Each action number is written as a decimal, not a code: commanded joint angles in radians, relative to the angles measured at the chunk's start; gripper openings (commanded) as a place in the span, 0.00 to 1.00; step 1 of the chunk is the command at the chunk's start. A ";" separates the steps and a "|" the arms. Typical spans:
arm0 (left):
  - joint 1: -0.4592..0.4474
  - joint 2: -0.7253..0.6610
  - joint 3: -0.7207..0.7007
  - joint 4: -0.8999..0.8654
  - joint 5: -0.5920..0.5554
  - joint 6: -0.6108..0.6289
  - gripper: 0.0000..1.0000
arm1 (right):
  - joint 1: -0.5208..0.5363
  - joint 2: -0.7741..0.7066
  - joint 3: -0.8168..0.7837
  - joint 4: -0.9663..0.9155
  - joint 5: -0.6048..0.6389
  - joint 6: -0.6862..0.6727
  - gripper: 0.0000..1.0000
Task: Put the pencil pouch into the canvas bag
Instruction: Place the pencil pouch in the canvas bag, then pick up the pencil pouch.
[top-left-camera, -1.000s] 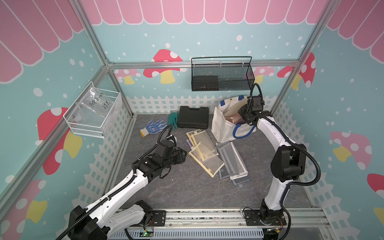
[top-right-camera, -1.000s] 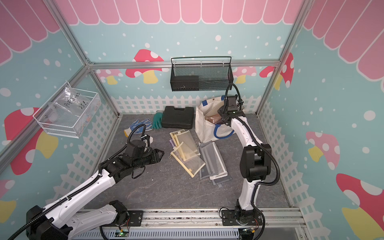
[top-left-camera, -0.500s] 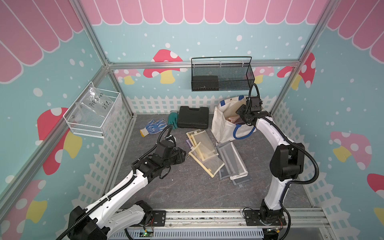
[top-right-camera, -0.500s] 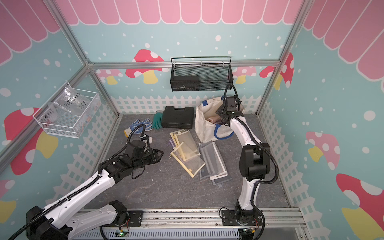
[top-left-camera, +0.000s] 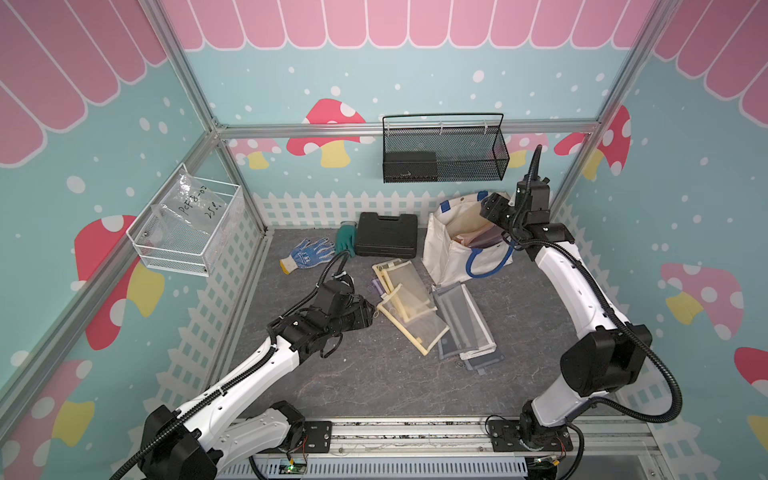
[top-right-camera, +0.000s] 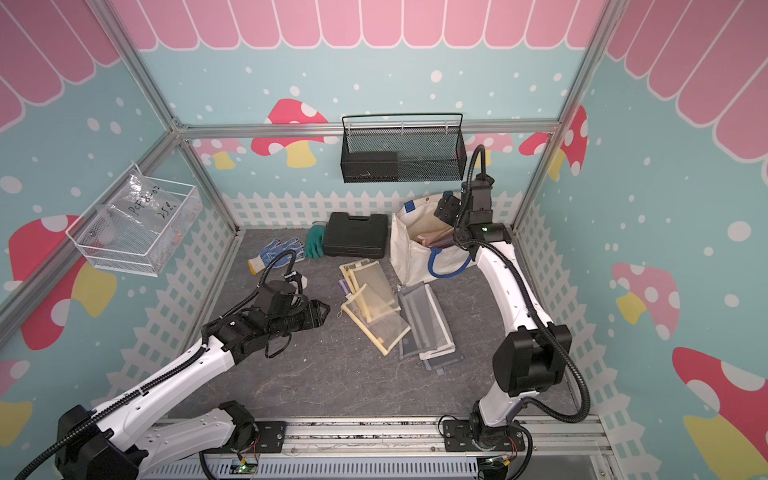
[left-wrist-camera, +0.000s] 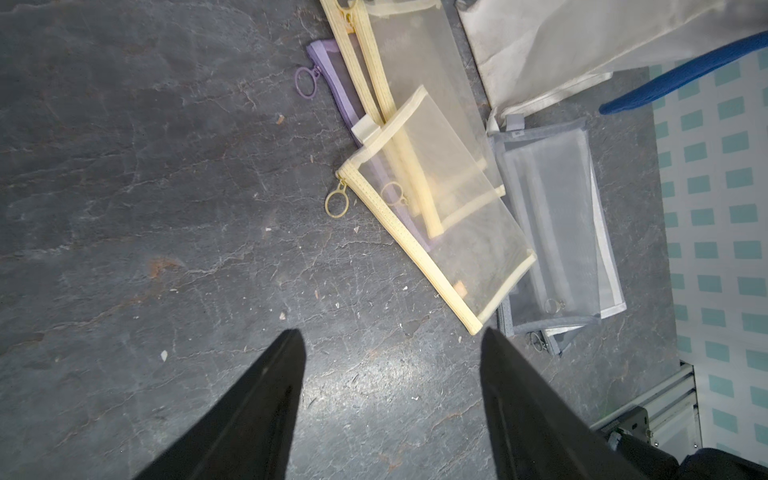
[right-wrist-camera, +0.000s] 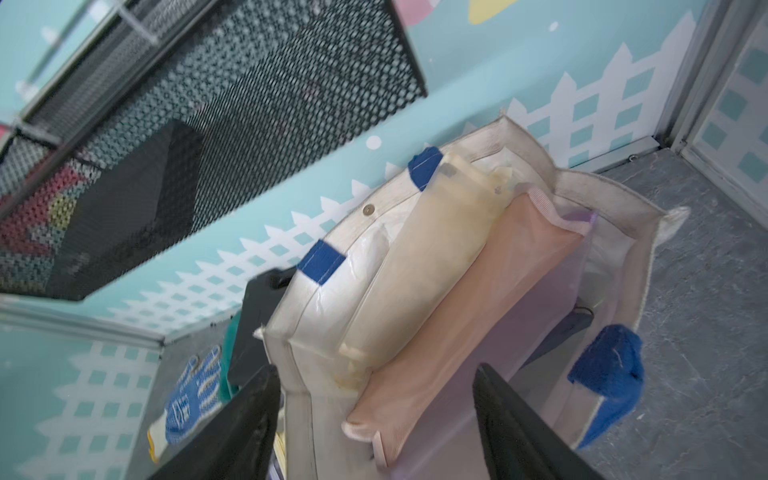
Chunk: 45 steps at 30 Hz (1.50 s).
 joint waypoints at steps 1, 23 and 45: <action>-0.003 0.045 0.014 -0.022 0.078 -0.035 0.75 | 0.072 -0.053 -0.042 -0.116 -0.086 -0.202 0.75; -0.025 0.379 -0.049 0.303 0.213 -0.277 0.73 | 0.315 0.197 -0.374 -0.100 -0.353 -0.354 0.78; -0.038 0.621 -0.051 0.595 0.271 -0.399 0.50 | 0.337 0.178 -0.627 0.138 -0.526 -0.268 0.44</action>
